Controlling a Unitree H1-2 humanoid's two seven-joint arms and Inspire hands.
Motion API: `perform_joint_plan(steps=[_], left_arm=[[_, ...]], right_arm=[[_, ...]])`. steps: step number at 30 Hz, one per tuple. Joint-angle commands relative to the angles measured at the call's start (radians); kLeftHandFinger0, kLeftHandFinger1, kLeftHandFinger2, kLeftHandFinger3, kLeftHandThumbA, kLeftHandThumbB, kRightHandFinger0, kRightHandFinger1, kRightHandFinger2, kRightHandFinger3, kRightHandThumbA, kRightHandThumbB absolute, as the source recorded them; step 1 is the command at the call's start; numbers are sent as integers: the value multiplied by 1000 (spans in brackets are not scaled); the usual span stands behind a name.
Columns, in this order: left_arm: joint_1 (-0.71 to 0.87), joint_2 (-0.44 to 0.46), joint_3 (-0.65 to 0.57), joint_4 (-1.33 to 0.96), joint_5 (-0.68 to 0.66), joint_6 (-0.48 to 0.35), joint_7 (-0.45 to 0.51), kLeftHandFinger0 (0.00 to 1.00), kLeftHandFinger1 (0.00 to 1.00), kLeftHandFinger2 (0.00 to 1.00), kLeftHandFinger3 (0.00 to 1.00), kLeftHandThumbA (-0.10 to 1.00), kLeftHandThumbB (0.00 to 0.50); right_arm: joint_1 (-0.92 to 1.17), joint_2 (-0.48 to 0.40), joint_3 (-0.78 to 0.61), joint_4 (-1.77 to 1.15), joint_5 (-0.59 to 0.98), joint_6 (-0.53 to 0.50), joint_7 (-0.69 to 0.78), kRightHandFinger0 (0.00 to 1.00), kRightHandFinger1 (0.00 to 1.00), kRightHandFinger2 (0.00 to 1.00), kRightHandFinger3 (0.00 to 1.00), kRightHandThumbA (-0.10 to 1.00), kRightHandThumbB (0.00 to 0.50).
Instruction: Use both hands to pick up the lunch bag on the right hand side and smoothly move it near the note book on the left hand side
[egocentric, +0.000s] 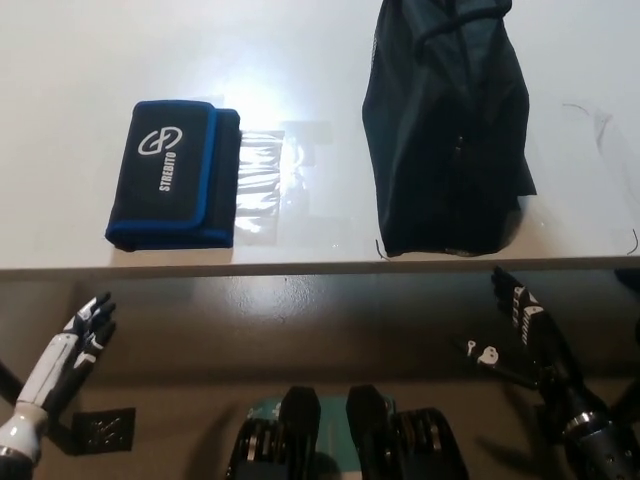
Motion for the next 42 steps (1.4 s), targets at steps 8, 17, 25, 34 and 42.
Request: perform_joint_plan(steps=[8, 17, 25, 34, 42], left_arm=[[22, 53, 0, -223, -21, -33, -85, 1000, 1000, 1000, 1000, 1000, 259], [34, 33, 6, -460, -71, 12, -116, 1000, 1000, 1000, 1000, 1000, 296], [-38, 6, -12, -597, -122, 54, -136, 1000, 1000, 1000, 1000, 1000, 299], [-225, -43, -44, -550, -61, 103, -134, 1000, 1000, 1000, 1000, 1000, 272], [-372, -122, -71, -435, 17, 153, -104, 1000, 1000, 1000, 1000, 1000, 301]], right_arm=[[100, -22, 7, -239, 58, -35, 75, 1000, 1000, 1000, 1000, 1000, 224], [112, -8, -51, -391, 66, -77, 25, 1000, 1000, 1000, 1000, 1000, 221], [87, 3, -135, -502, 99, -24, -20, 1000, 1000, 1000, 1000, 1000, 206], [15, -11, -206, -511, 82, -47, -52, 1000, 1000, 1000, 1000, 1000, 176], [-77, 7, -258, -449, 166, -22, -75, 1000, 1000, 1000, 1000, 953, 165]])
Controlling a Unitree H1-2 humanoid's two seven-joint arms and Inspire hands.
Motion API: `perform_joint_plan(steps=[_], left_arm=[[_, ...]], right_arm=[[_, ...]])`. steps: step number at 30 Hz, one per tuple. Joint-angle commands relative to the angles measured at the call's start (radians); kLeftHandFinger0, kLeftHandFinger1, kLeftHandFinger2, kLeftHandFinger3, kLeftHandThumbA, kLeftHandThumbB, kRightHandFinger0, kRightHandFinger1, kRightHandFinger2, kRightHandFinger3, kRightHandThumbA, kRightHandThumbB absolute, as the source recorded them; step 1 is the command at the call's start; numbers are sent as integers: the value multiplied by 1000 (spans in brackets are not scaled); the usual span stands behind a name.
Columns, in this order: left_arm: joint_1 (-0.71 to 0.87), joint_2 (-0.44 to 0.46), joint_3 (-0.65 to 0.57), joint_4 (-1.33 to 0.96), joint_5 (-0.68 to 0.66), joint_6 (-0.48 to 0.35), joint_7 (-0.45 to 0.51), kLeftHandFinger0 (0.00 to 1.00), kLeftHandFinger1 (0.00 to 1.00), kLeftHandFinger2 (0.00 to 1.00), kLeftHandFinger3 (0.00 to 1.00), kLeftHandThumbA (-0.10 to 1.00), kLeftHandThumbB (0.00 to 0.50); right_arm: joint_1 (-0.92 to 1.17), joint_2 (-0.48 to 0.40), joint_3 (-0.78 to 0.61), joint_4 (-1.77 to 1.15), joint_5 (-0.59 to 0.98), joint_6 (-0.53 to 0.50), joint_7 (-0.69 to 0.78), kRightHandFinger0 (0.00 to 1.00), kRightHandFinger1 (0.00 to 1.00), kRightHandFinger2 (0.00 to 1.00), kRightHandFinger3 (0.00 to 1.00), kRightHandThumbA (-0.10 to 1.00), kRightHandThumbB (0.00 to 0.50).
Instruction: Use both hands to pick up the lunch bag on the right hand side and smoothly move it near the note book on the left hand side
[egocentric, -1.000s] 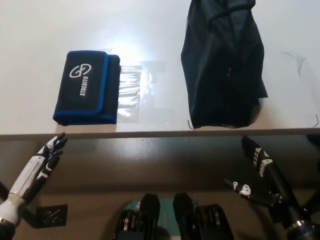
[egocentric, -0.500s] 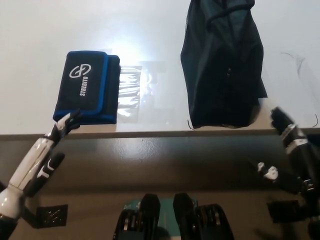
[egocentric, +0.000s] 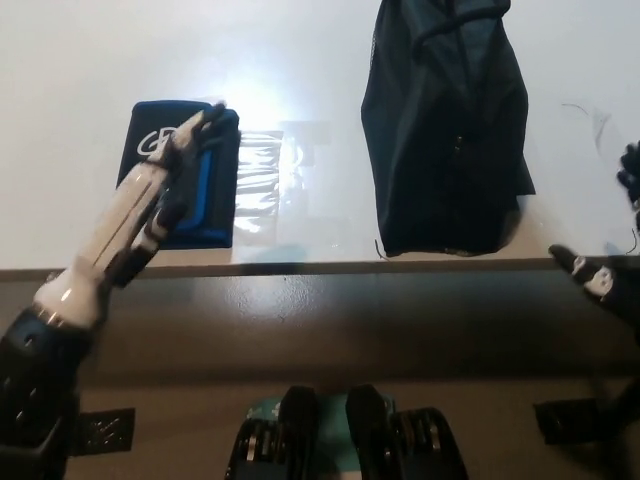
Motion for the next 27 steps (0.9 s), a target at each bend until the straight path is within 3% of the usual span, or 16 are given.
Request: perform_joint_plan(steps=[1, 5, 6, 7, 9, 11, 14, 16, 20, 27], left_arm=[[-88, -27, -13, 46, 67, 35, 27, 1000, 1000, 1000, 1000, 1000, 291], [-137, -67, -21, 112, 84, 14, 41, 1000, 1000, 1000, 1000, 1000, 240], [-148, -79, -20, 129, 83, 10, 46, 1000, 1000, 1000, 1000, 1000, 230], [-163, -92, -19, 151, 82, 6, 51, 1000, 1000, 1000, 1000, 1000, 221], [-193, -118, -14, 190, 63, 18, 51, 1000, 1000, 1000, 1000, 1000, 223], [-227, -146, -11, 228, 72, 44, 66, 1000, 1000, 1000, 1000, 1000, 280], [-259, -176, -12, 278, 99, 24, 87, 1000, 1000, 1000, 1000, 1000, 300], [-307, -203, -26, 349, 151, 18, 118, 1000, 1000, 1000, 1000, 1000, 345], [-356, -221, -38, 437, 173, 47, 125, 1000, 1000, 1000, 1000, 1000, 352], [-437, -267, -19, 608, 122, 12, 135, 1000, 1000, 1000, 1000, 1000, 325]], right_arm=[[-80, 8, -36, 20, 89, -5, -36, 1000, 1000, 1000, 1000, 956, 166], [-125, 2, -53, 83, 122, 15, -31, 1000, 1000, 1000, 1000, 967, 172], [-129, 1, -55, 92, 120, 14, -31, 1000, 1000, 1000, 1000, 973, 140], [-147, 1, -59, 122, 121, 5, -34, 1000, 1000, 1000, 1000, 982, 177], [-179, 3, -63, 171, 134, -1, -33, 1000, 1000, 1000, 1000, 990, 166], [-210, 9, -62, 212, 160, 6, -24, 1000, 1000, 1000, 1000, 999, 157], [-241, 14, -65, 262, 200, 13, -8, 1000, 1000, 1000, 1000, 999, 144], [-277, 25, -66, 312, 208, 18, -12, 1000, 1000, 1000, 1000, 1000, 167], [-323, 37, -62, 381, 219, 9, -5, 1000, 1000, 1000, 1000, 1000, 180], [-395, 42, -56, 488, 217, 5, -1, 1000, 1000, 1000, 1000, 1000, 203]])
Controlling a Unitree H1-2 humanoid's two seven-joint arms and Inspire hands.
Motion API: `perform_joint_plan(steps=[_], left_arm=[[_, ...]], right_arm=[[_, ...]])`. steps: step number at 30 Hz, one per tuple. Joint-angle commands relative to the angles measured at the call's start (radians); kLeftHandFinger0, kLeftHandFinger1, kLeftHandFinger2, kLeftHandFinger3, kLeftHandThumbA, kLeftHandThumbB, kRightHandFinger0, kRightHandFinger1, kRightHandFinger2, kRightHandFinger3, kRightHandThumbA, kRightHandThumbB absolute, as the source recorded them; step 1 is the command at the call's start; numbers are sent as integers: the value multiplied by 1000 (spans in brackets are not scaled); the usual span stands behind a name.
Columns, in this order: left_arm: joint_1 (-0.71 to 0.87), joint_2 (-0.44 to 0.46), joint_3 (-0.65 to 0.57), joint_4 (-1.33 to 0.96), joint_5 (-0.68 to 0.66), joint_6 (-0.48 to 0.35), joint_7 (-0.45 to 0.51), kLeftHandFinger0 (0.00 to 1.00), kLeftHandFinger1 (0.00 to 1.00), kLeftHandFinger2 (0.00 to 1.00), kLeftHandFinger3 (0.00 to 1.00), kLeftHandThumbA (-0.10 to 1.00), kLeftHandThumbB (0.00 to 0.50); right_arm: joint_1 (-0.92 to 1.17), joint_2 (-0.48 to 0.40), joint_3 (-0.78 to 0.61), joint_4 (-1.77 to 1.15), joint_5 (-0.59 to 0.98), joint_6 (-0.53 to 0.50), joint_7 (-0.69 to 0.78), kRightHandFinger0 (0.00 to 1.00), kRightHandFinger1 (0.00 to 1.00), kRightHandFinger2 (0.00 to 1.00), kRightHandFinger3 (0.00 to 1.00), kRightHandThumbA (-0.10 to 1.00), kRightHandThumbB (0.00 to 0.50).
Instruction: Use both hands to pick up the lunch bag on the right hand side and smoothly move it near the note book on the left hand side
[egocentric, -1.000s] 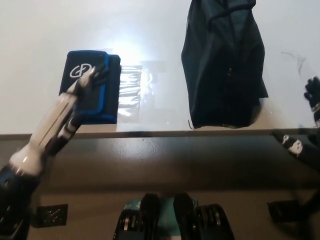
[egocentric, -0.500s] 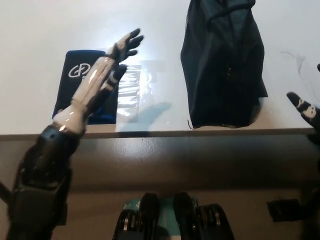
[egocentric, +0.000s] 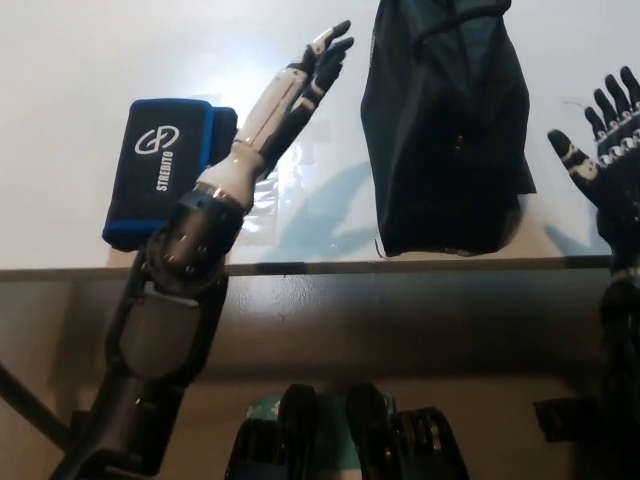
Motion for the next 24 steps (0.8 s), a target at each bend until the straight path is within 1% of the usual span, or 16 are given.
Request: perform_joint_plan(steps=[1, 2, 3, 4, 8, 9, 11, 13, 14, 15, 17, 18, 20, 21, 22, 24], left_arm=[[-87, -28, 25, 69, -27, -29, 44, 1000, 1000, 1000, 1000, 1000, 310], [-104, -50, 47, 104, -65, -10, 43, 1000, 1000, 1000, 1000, 1000, 325], [-116, -67, 68, 129, -101, 8, 37, 1000, 1000, 1000, 1000, 1000, 338], [-123, -77, 82, 146, -121, 10, 32, 1000, 1000, 1000, 1000, 1000, 323], [-163, -118, 141, 231, -201, 17, -4, 1000, 1000, 1000, 1000, 1000, 322], [-173, -124, 152, 253, -208, 10, -8, 1000, 1000, 1000, 1000, 1000, 320], [-188, -136, 170, 283, -229, 19, -16, 1000, 1000, 1000, 1000, 1000, 339], [-208, -141, 175, 323, -231, 7, -20, 1000, 1000, 1000, 1000, 1000, 351], [-211, -142, 176, 331, -229, 3, -21, 1000, 1000, 1000, 1000, 1000, 351], [-216, -142, 170, 344, -218, 2, -15, 1000, 1000, 1000, 1000, 1000, 364], [-222, -141, 158, 365, -205, -4, -10, 1000, 1000, 1000, 1000, 1000, 381], [-225, -142, 152, 376, -197, -5, -2, 1000, 1000, 1000, 1000, 1000, 392], [-230, -151, 157, 396, -214, -10, -11, 1000, 1000, 1000, 1000, 1000, 397], [-231, -155, 160, 399, -222, -1, -14, 1000, 1000, 1000, 1000, 1000, 411], [-231, -158, 161, 398, -229, 13, -18, 1000, 1000, 1000, 1000, 1000, 410], [-232, -160, 156, 398, -226, 28, -12, 1000, 1000, 1000, 1000, 1000, 410]], right_arm=[[-77, 3, -5, 35, 37, -17, 12, 1000, 1000, 1000, 1000, 1000, 214], [-90, 10, -7, 54, 47, -14, 14, 1000, 1000, 1000, 1000, 1000, 224], [-101, 14, -6, 73, 52, -14, 18, 1000, 1000, 1000, 1000, 1000, 244], [-107, 17, -5, 85, 56, -19, 22, 1000, 1000, 1000, 1000, 1000, 260], [-133, 32, -12, 117, 100, -18, 49, 1000, 1000, 1000, 1000, 1000, 281], [-138, 35, -12, 120, 105, -17, 50, 1000, 1000, 1000, 1000, 1000, 290], [-148, 39, -18, 122, 142, 5, 73, 1000, 1000, 1000, 1000, 1000, 307], [-158, 45, -24, 127, 175, 27, 90, 1000, 1000, 1000, 1000, 1000, 331], [-160, 45, -25, 129, 182, 32, 94, 1000, 1000, 1000, 1000, 1000, 332], [-166, 50, -33, 131, 214, 70, 105, 1000, 1000, 1000, 1000, 1000, 363], [-176, 58, -41, 152, 251, 86, 133, 1000, 1000, 1000, 1000, 1000, 339], [-183, 65, -47, 161, 273, 105, 143, 1000, 1000, 1000, 1000, 1000, 334], [-196, 79, -55, 184, 299, 134, 149, 1000, 1000, 1000, 1000, 1000, 345], [-200, 84, -56, 189, 303, 137, 150, 1000, 1000, 1000, 1000, 1000, 344], [-206, 93, -59, 194, 314, 146, 152, 1000, 1000, 1000, 1000, 1000, 330], [-218, 110, -65, 199, 335, 168, 158, 1000, 1000, 1000, 1000, 1000, 333]])
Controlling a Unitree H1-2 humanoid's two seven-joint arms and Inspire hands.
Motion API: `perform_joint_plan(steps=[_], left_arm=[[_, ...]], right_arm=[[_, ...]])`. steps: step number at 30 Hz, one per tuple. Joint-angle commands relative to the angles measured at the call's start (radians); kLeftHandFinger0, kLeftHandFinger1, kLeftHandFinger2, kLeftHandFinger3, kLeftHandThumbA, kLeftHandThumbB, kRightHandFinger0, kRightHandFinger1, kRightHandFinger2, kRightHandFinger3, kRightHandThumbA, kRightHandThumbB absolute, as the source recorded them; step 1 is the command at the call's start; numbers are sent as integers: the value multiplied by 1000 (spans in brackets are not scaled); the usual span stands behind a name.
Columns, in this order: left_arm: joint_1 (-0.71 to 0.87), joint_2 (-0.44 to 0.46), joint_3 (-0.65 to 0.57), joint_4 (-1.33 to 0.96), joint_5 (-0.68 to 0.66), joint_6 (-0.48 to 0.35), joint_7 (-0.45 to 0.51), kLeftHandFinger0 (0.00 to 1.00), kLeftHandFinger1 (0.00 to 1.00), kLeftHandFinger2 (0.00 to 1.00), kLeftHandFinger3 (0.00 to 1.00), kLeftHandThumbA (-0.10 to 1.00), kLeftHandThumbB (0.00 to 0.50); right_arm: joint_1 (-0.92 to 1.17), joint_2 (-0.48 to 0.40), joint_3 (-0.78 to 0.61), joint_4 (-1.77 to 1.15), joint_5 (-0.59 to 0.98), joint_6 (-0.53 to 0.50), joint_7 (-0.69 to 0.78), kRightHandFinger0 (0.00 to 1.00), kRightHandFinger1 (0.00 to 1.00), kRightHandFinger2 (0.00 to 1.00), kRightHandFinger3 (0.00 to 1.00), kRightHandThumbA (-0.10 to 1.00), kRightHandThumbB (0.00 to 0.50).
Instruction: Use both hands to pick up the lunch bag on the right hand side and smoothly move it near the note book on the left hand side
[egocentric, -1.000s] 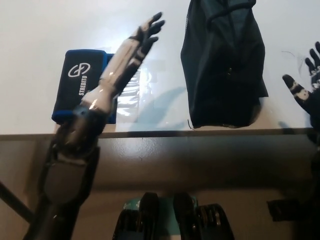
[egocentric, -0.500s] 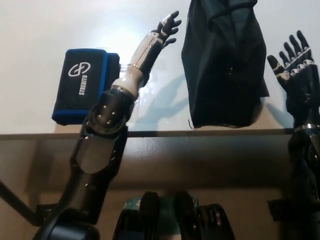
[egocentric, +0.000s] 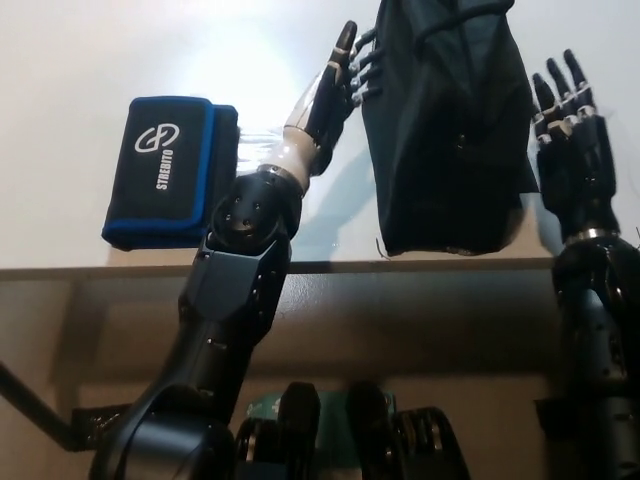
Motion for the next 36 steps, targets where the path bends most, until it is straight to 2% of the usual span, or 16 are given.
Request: perform_joint_plan(steps=[1, 5, 12, 15, 19, 21, 26, 28, 30, 32, 33, 36], left_arm=[[-65, -15, -14, -4, -12, 2, -2, 1000, 1000, 1000, 1000, 1000, 403], [-55, -15, -17, -10, -21, -10, -9, 1000, 1000, 1000, 1000, 1000, 386], [-51, -7, -16, 9, -29, -18, -12, 1000, 1000, 1000, 1000, 1000, 436], [-37, 4, -19, 3, -30, -31, -20, 1000, 1000, 1000, 1000, 1000, 420], [-19, 19, -19, -16, -36, -40, -32, 1000, 1000, 1000, 1000, 1000, 372], [-11, 24, -16, -14, -29, -71, -10, 1000, 1000, 1000, 1000, 1000, 351], [27, 38, -4, -66, -33, -62, 8, 1000, 1000, 1000, 1000, 1000, 361], [44, 47, 0, -91, -33, -58, 14, 1000, 1000, 1000, 1000, 1000, 348], [57, 66, -1, -114, -26, -62, 14, 1000, 1000, 1000, 1000, 1000, 359], [65, 78, 1, -128, -24, -61, 16, 1000, 1000, 1000, 1000, 1000, 359], [74, 86, 6, -145, -27, -69, 18, 1000, 1000, 1000, 1000, 1000, 338], [92, 99, 17, -179, -29, -57, 35, 1000, 1000, 1000, 1000, 1000, 339]], right_arm=[[-88, 37, -15, 7, 109, 71, 68, 1000, 1000, 1000, 1000, 1000, 329], [-116, 66, -21, 31, 139, 86, 91, 1000, 1000, 1000, 1000, 1000, 305], [-154, 101, -26, 94, 161, 99, 121, 1000, 1000, 1000, 1000, 1000, 307], [-173, 118, -21, 135, 159, 88, 142, 1000, 1000, 1000, 1000, 1000, 309], [-192, 130, -16, 176, 155, 75, 156, 1000, 1000, 1000, 1000, 1000, 313], [-201, 136, -10, 193, 149, 70, 161, 1000, 1000, 1000, 1000, 1000, 315], [-223, 151, -5, 232, 144, 57, 185, 1000, 1000, 1000, 1000, 1000, 322], [-234, 159, -1, 257, 134, 45, 187, 1000, 1000, 1000, 1000, 1000, 308], [-257, 163, 8, 300, 115, 23, 193, 1000, 1000, 1000, 1000, 1000, 303], [-273, 169, 5, 324, 119, 22, 197, 1000, 1000, 1000, 1000, 1000, 309], [-290, 173, 5, 352, 116, 13, 203, 1000, 1000, 1000, 1000, 1000, 321], [-317, 188, 4, 394, 109, 0, 200, 1000, 1000, 1000, 1000, 1000, 328]])
